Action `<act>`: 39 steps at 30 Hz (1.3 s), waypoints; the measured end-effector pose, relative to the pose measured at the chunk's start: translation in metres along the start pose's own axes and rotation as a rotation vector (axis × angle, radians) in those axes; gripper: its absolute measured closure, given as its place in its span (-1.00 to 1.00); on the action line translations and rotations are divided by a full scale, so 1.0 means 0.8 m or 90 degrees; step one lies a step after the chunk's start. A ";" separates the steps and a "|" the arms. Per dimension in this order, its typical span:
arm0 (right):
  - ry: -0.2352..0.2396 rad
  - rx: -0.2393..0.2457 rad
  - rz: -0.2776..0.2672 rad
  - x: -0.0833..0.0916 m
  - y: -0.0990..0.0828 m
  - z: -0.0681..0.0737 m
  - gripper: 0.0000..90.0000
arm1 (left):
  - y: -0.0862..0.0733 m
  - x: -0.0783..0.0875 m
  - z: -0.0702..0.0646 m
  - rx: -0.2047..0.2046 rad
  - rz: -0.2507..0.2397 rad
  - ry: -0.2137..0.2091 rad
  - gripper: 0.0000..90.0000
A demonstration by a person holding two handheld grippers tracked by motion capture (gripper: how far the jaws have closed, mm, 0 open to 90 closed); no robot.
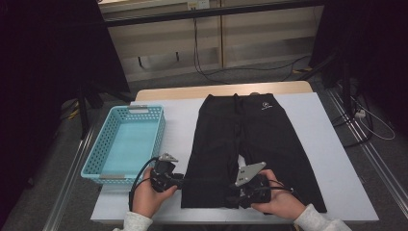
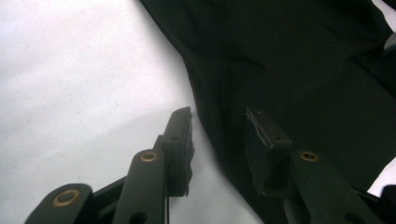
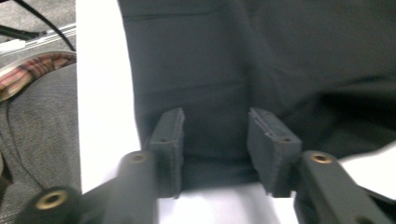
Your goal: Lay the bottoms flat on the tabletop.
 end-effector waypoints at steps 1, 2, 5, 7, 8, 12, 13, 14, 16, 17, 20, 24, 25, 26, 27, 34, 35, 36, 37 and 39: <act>-0.005 0.013 0.006 -0.001 0.001 0.000 0.19 | 0.000 0.000 0.000 -0.002 -0.002 0.002 0.41; -0.008 0.016 0.008 -0.001 0.001 0.001 0.21 | 0.000 0.000 0.000 -0.004 0.001 0.003 0.43; -0.002 0.018 0.005 0.001 0.000 0.000 0.66 | -0.001 -0.002 -0.004 -0.003 0.011 -0.009 0.60; 0.005 0.014 0.002 0.001 -0.001 -0.002 0.88 | -0.001 -0.003 -0.008 0.001 0.019 -0.021 0.75; 0.010 0.007 0.003 0.002 -0.001 -0.002 0.97 | 0.000 -0.004 -0.008 0.000 0.022 -0.022 0.80; 0.023 0.002 0.007 0.003 0.001 0.001 1.00 | 0.000 -0.003 -0.009 0.015 0.030 -0.037 0.97; 0.031 -0.004 0.004 0.004 0.002 0.002 1.00 | 0.001 -0.001 -0.008 0.020 0.028 -0.039 0.98; 0.039 -0.007 0.001 0.004 0.003 0.003 1.00 | 0.003 0.004 -0.007 0.024 0.023 -0.042 0.98; 0.048 -0.006 -0.003 0.005 0.005 0.008 1.00 | 0.003 0.010 -0.005 0.030 0.024 -0.048 0.99; 0.053 0.000 -0.002 0.005 0.006 0.009 1.00 | 0.003 0.012 -0.004 0.031 0.023 -0.048 0.98; 0.063 0.001 0.001 0.004 0.007 0.013 0.86 | 0.000 0.009 -0.003 0.034 0.030 -0.051 0.96; 0.039 -0.001 -0.010 0.008 0.012 0.004 0.60 | 0.001 0.006 -0.002 0.029 0.024 -0.039 0.71; 0.029 -0.005 -0.015 0.011 0.014 0.001 0.56 | 0.003 0.006 -0.001 0.027 0.013 -0.031 0.60; 0.009 -0.010 -0.023 0.014 0.016 -0.006 0.45 | 0.004 0.007 0.000 0.023 0.005 -0.027 0.56; -0.014 -0.024 -0.034 0.018 0.018 -0.014 0.43 | 0.005 0.008 0.000 0.021 -0.004 -0.020 0.52; -0.156 -0.091 -0.066 0.038 0.013 -0.080 0.26 | 0.013 0.001 0.004 0.023 -0.041 0.007 0.11; -0.167 -0.095 -0.067 0.038 0.013 -0.084 0.27 | 0.013 0.000 0.004 0.022 -0.039 0.009 0.08; -0.180 -0.095 -0.067 0.038 0.013 -0.087 0.27 | 0.014 -0.001 0.004 0.021 -0.042 0.011 0.07; -0.186 -0.095 -0.070 0.036 0.014 -0.089 0.28 | 0.014 -0.002 0.004 0.017 -0.043 0.015 0.04; -0.191 -0.097 -0.070 0.028 0.018 -0.090 0.31 | 0.014 -0.004 0.005 0.014 -0.043 0.018 -0.03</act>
Point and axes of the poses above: each handheld gripper's, and its own axes: x roughly backward along the jaws, y roughly out of its top, z roughly to its left, the point moved 6 cm from there along -x, roughly forward along the jaws, and after that the axes turned 6 degrees about -z, right-handed, at the moved point
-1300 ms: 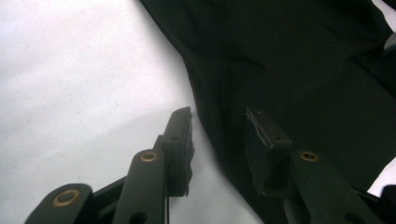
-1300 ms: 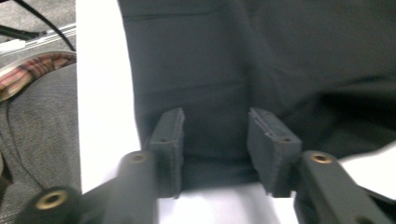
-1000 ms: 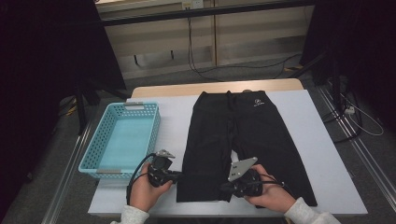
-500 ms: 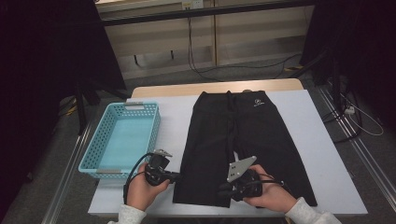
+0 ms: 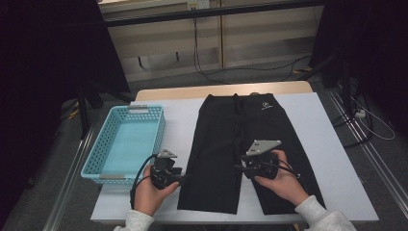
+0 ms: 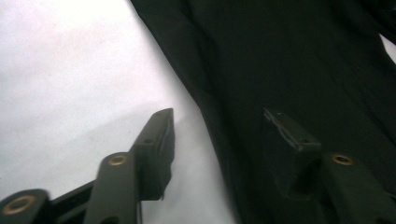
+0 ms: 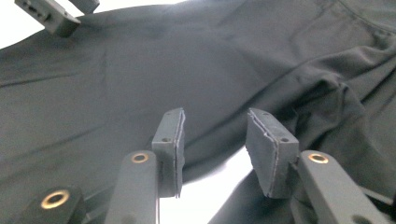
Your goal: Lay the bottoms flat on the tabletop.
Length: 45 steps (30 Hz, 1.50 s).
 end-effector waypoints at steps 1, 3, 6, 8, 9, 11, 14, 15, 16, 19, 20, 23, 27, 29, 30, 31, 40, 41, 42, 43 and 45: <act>-0.012 0.010 0.006 -0.005 0.000 0.001 0.36 | 0.000 -0.001 0.000 -0.001 -0.002 0.002 -0.05; -0.033 0.011 0.026 -0.014 -0.003 0.000 0.54 | 0.001 -0.002 0.000 -0.009 -0.008 0.007 -0.09; -0.041 0.020 0.063 -0.023 -0.013 0.000 0.88 | 0.001 -0.003 0.001 -0.022 -0.014 0.011 -0.20; -0.035 0.015 0.065 -0.022 -0.017 -0.001 0.95 | 0.002 -0.004 0.001 -0.026 -0.017 0.016 -0.22; -0.031 0.013 0.069 -0.019 -0.017 -0.001 0.98 | 0.002 -0.004 0.001 -0.026 -0.018 0.015 -0.22; -0.018 0.006 0.070 -0.013 -0.019 0.000 0.93 | 0.002 -0.005 0.000 -0.035 -0.017 0.020 -0.25; -0.006 -0.007 0.057 -0.005 -0.021 0.000 0.69 | 0.004 -0.007 0.001 -0.034 -0.025 0.020 -0.30; -0.004 -0.011 0.048 -0.001 -0.020 -0.001 0.60 | 0.004 -0.007 0.001 -0.034 -0.024 0.020 -0.31; -0.005 -0.013 0.038 0.001 -0.017 -0.002 0.50 | 0.003 -0.007 0.001 -0.032 -0.025 0.019 -0.32; -0.014 -0.024 0.012 0.007 -0.009 -0.007 0.28 | 0.005 -0.009 0.001 -0.030 -0.030 0.022 -0.36; -0.014 -0.027 0.004 0.008 -0.007 -0.009 0.21 | 0.005 -0.010 0.001 -0.034 -0.030 0.020 -0.38; -0.021 -0.042 -0.011 0.010 -0.003 -0.017 0.03 | 0.007 -0.011 -0.002 -0.036 -0.032 0.018 -0.42; -0.028 -0.063 -0.025 0.010 -0.002 -0.024 -0.18 | 0.009 -0.012 -0.004 -0.047 -0.032 0.017 -0.45; -0.033 -0.072 -0.034 0.011 0.000 -0.026 -0.31 | 0.010 -0.012 -0.004 -0.048 -0.037 0.021 -0.47; -0.037 -0.077 -0.036 0.012 0.001 -0.027 -0.36 | 0.010 -0.012 -0.004 -0.046 -0.039 0.021 -0.47; -0.041 -0.080 -0.039 0.012 0.001 -0.028 -0.42 | 0.011 -0.011 -0.003 -0.047 -0.038 0.019 -0.47; -0.053 -0.094 -0.045 0.013 0.003 -0.033 -0.57 | 0.012 -0.012 -0.004 -0.054 -0.035 0.013 -0.47; -0.054 -0.095 -0.046 0.013 0.003 -0.033 -0.58 | 0.012 -0.012 -0.003 -0.052 -0.036 0.015 -0.47; -0.054 -0.096 -0.046 0.014 0.003 -0.033 -0.59 | 0.012 -0.012 -0.003 -0.052 -0.036 0.016 -0.47; -0.056 -0.097 -0.047 0.014 0.003 -0.034 -0.59 | 0.012 -0.012 -0.003 -0.051 -0.038 0.017 -0.47; -0.056 -0.097 -0.047 0.015 0.003 -0.034 -0.60 | 0.012 -0.011 -0.003 -0.052 -0.037 0.018 -0.48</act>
Point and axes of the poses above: each handheld gripper's, and its own axes: x roughly backward along the jaws, y roughly out of its top, z roughly to its left, the point moved 6 cm from there along -x, roughly forward along the jaws, and after that the axes turned 6 degrees about -z, right-handed, at the moved point
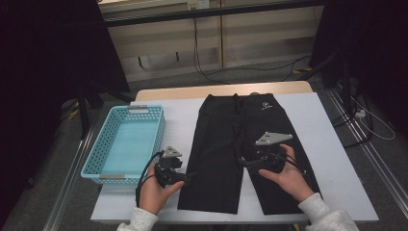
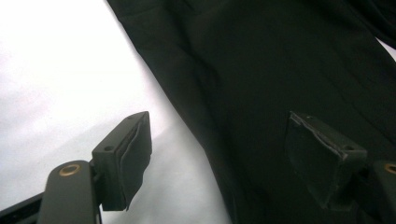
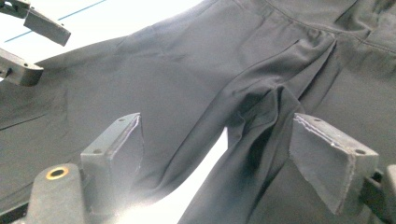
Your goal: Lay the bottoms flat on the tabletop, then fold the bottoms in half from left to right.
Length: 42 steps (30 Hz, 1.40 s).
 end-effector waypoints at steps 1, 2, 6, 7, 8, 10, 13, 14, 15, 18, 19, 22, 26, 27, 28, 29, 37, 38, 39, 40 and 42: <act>-0.002 0.001 -0.002 0.000 0.000 0.000 -0.60 | 0.000 0.000 0.000 -0.001 0.001 0.001 -0.48; -0.002 0.002 -0.003 0.000 0.001 0.000 -0.60 | -0.001 -0.001 0.000 0.000 0.001 0.002 -0.48; -0.006 0.005 -0.004 0.000 0.002 0.000 -0.63 | -0.001 -0.002 0.000 0.008 -0.003 0.005 -0.53; -0.005 0.002 -0.005 0.000 0.002 0.000 -0.63 | -0.001 -0.002 0.001 0.008 -0.005 0.006 -0.53; -0.004 0.001 -0.005 0.000 0.002 0.000 -0.63 | -0.001 -0.001 0.001 0.009 -0.006 0.008 -0.53; -0.004 0.003 -0.005 0.000 0.002 0.000 -0.64 | 0.000 0.000 0.002 0.006 -0.003 0.005 -0.54; -0.004 0.002 -0.006 0.001 0.002 0.000 -0.64 | 0.000 -0.001 0.001 0.002 -0.001 0.002 -0.54; -0.003 0.003 -0.006 0.001 0.002 -0.001 -0.64 | 0.000 -0.003 0.001 0.004 -0.008 0.007 -0.54; -0.003 0.002 -0.006 0.001 0.003 -0.001 -0.64 | 0.000 -0.003 0.000 0.003 -0.006 0.006 -0.54; -0.005 0.002 -0.009 0.001 0.004 -0.002 -0.64 | -0.001 -0.004 0.001 0.006 -0.006 0.008 -0.54; -0.005 0.001 -0.009 0.000 0.004 -0.002 -0.64 | -0.001 -0.004 0.001 0.004 -0.006 0.008 -0.55; 0.001 0.003 -0.011 0.001 0.005 0.001 -0.65 | -0.004 -0.006 -0.001 0.007 -0.004 0.009 -0.55; 0.005 0.004 -0.011 0.003 0.004 0.005 -0.65 | -0.006 -0.011 0.001 -0.004 0.005 0.031 -0.55; 0.005 0.005 -0.011 0.004 0.004 0.006 -0.65 | -0.005 -0.012 0.002 -0.005 0.003 0.033 -0.55; 0.006 0.009 -0.011 0.005 0.003 0.006 -0.65 | -0.005 -0.014 0.003 -0.011 0.001 0.048 -0.55; 0.005 0.009 -0.011 0.006 0.003 0.006 -0.65 | -0.006 -0.016 0.005 -0.013 0.005 0.057 -0.53; -0.008 0.009 -0.006 0.010 -0.002 0.002 -0.65 | -0.005 -0.021 -0.008 -0.041 0.013 0.055 -0.17; -0.009 0.009 -0.007 0.010 -0.002 0.002 -0.65 | -0.005 -0.020 -0.009 -0.042 0.017 0.053 -0.05; -0.009 0.008 -0.007 0.010 -0.002 0.002 -0.65 | -0.004 -0.021 -0.011 -0.036 0.012 0.055 0.01; -0.009 0.009 -0.007 0.010 -0.002 0.002 -0.65 | -0.005 -0.020 -0.012 -0.034 0.016 0.054 0.05; -0.009 0.009 -0.006 0.010 -0.002 0.003 -0.65 | -0.005 -0.019 -0.012 -0.025 0.012 0.058 0.17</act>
Point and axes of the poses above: each handheld gripper's, and its own axes: x roughly backward along the jaws, y roughly out of its top, z roughly to its left, the point moved 6 cm from there along -x, roughly forward along the jaws, and after that the axes turned 6 degrees about -z, right-handed, at the moved point
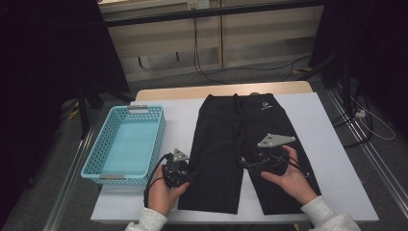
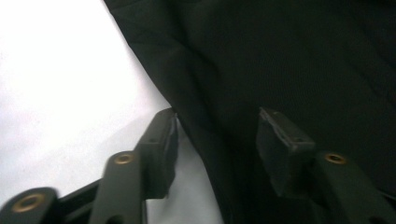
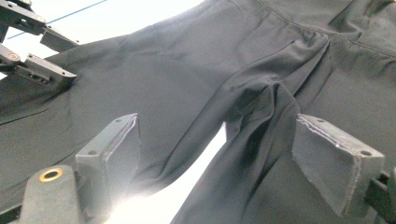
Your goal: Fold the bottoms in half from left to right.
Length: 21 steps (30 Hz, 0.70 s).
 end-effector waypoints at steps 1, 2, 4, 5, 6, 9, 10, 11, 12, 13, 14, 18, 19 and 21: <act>0.000 0.000 0.000 0.000 0.000 0.000 -0.65 | 0.000 0.000 0.000 0.006 -0.001 -0.001 0.24; 0.001 0.001 -0.001 0.000 0.001 0.001 -0.65 | -0.001 0.001 0.000 0.012 -0.001 -0.002 0.31; 0.003 0.003 -0.001 -0.001 0.001 0.002 -0.65 | -0.001 0.002 -0.001 0.023 0.001 -0.006 0.43; 0.004 0.003 0.000 -0.002 0.001 0.002 -0.65 | -0.001 0.002 -0.001 0.027 0.002 -0.008 0.50; 0.004 0.002 0.000 -0.003 0.001 0.002 -0.65 | -0.001 0.002 -0.003 0.033 0.003 -0.012 0.58; 0.008 0.006 -0.001 -0.006 0.004 0.006 -0.65 | -0.001 0.003 -0.004 0.052 0.007 -0.024 0.75; 0.010 0.008 -0.002 -0.007 0.004 0.007 -0.65 | -0.001 0.002 -0.005 0.061 0.006 -0.031 0.80; 0.011 0.011 -0.001 -0.008 0.005 0.008 -0.65 | -0.001 0.002 -0.006 0.075 0.008 -0.049 0.92; 0.011 0.011 -0.001 -0.010 0.005 0.008 -0.65 | -0.001 0.002 -0.006 0.078 0.006 -0.047 0.94; 0.010 0.013 0.001 -0.011 0.005 0.009 -0.65 | -0.001 0.003 -0.006 0.076 0.010 -0.052 0.94; 0.010 0.014 0.002 -0.012 0.005 0.009 -0.66 | 0.000 0.004 -0.007 0.076 0.005 -0.049 0.95; 0.005 0.016 0.000 -0.016 0.006 0.010 -0.66 | 0.005 0.010 -0.011 0.074 -0.008 -0.061 0.95; 0.005 0.017 -0.002 -0.017 0.007 0.010 -0.67 | 0.007 0.011 -0.012 0.074 -0.012 -0.063 0.95; 0.000 0.010 -0.003 -0.019 0.008 0.009 -0.68 | 0.010 0.014 -0.014 0.078 -0.019 -0.076 0.95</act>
Point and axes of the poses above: each handheld gripper's, and its own axes: x roughly backward along the jaws, y roughly out of its top, z roughly to its left, the point moved 6 cm from there along -x, roughly forward along the jaws, and after that the axes turned 6 degrees about -z, right-handed, at the moved point
